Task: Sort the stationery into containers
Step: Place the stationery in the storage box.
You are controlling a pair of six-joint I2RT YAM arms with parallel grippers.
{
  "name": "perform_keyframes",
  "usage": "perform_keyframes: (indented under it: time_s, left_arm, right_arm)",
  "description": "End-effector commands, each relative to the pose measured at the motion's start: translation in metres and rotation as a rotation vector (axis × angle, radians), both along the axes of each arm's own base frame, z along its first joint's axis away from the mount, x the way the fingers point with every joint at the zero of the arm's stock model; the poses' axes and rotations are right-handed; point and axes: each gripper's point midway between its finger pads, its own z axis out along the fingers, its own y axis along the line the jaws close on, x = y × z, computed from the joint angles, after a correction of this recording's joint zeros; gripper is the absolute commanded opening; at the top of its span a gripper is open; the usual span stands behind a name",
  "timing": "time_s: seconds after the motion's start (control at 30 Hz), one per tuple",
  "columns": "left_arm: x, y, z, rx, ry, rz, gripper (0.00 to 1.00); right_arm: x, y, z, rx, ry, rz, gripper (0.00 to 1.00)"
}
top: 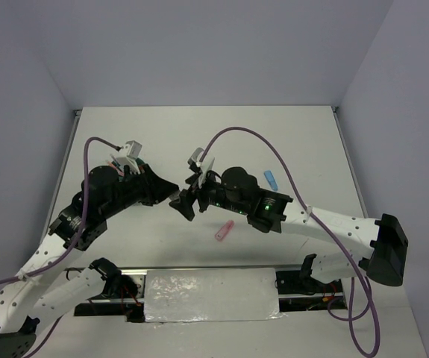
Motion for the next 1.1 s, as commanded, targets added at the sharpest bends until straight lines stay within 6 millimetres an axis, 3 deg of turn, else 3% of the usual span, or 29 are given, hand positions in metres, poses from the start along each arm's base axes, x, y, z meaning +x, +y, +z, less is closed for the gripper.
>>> perform_keyframes:
  time_s: [0.0,0.13,0.23,0.4,0.43,0.53,0.6,0.63,0.7,0.73,0.77,0.87,1.07]
  left_arm:
    - [0.006,0.022,0.023,0.036,-0.063,0.111,0.0]
    - [0.011,0.037,0.03,0.085,-0.083,0.182,0.0]
    - [0.022,0.065,0.024,0.195,-0.075,0.32,0.0]
    - [0.051,0.129,-0.002,0.481,-0.04,0.652,0.0]
    - [0.059,0.132,-0.003,0.547,-0.07,0.651,0.0]
    - [0.088,0.127,-0.014,0.782,-0.117,0.574,0.0]
    - [0.098,0.135,-0.019,0.942,-0.168,0.508,0.0]
    - [0.105,0.122,-0.018,0.917,-0.225,0.424,0.0]
    - [0.111,0.13,-0.023,0.938,-0.274,0.352,0.0]
    - [0.111,0.111,-0.011,0.841,-0.373,0.252,0.0]
    - [0.113,0.122,-0.021,0.847,-0.386,0.229,0.0]
    - [0.117,0.127,-0.018,0.858,-0.489,0.143,0.0]
    - [0.126,0.104,-0.071,0.88,-0.434,-0.09,0.0]
  right_arm:
    - [0.013,0.001,0.011,0.035,-0.031,-0.039,0.99]
    - [0.032,-0.01,0.004,0.022,-0.013,-0.13,1.0]
    - [0.039,-0.022,-0.001,0.036,0.02,-0.181,1.0]
    - [0.038,-0.055,0.001,0.077,0.043,-0.256,1.0]
    - [0.036,-0.059,0.0,0.076,0.052,-0.264,1.0]
    - [0.024,-0.073,-0.01,0.067,0.059,-0.252,1.0]
    - [0.017,-0.08,-0.007,0.076,0.052,-0.235,1.0]
    - [0.014,-0.083,-0.013,0.064,0.056,-0.23,1.0]
    - [0.006,-0.089,-0.013,0.063,0.049,-0.212,1.0]
    - [0.004,-0.092,-0.019,0.054,0.054,-0.209,1.0]
    - [0.001,-0.097,-0.015,0.067,0.046,-0.207,1.0]
    - [-0.009,-0.103,-0.016,0.082,0.034,-0.179,1.0]
    - [-0.021,-0.117,-0.018,0.096,0.022,-0.156,1.0]
